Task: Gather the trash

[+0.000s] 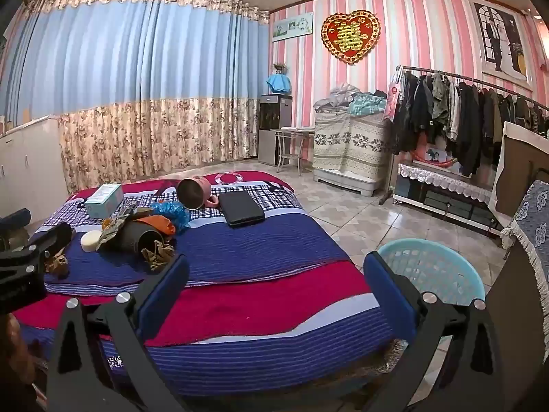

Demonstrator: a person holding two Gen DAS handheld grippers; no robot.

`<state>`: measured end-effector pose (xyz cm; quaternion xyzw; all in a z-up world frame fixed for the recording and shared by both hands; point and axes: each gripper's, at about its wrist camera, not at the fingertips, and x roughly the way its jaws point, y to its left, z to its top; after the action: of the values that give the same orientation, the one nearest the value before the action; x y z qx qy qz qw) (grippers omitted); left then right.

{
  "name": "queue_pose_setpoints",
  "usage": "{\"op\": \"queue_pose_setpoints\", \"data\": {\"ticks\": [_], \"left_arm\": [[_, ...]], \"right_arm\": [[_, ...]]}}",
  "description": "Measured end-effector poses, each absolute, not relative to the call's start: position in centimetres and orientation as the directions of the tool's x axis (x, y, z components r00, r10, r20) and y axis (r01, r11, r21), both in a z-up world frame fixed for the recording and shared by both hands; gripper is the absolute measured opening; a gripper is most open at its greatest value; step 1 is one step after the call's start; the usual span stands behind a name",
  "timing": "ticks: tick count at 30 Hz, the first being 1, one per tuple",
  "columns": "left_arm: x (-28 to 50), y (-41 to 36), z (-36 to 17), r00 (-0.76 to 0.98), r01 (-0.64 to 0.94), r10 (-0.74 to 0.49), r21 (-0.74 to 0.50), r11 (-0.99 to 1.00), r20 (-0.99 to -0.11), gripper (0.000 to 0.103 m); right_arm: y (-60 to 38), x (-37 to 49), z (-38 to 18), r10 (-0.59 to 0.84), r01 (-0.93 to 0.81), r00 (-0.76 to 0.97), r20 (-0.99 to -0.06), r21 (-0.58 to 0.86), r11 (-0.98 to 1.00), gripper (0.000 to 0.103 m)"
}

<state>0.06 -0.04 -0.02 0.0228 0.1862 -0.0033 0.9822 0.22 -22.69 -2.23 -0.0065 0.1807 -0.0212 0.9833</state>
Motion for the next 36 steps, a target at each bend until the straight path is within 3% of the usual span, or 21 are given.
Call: {"op": "queue_pose_setpoints", "data": {"ticks": [36], "left_arm": [[0.2,1.3,-0.4,0.928,-0.015,0.022,0.021,1.0,-0.371,0.098]], "right_arm": [[-23.1,0.2,-2.0,-0.05,0.046,0.936,-0.348,-0.019,0.999,0.099]]}}
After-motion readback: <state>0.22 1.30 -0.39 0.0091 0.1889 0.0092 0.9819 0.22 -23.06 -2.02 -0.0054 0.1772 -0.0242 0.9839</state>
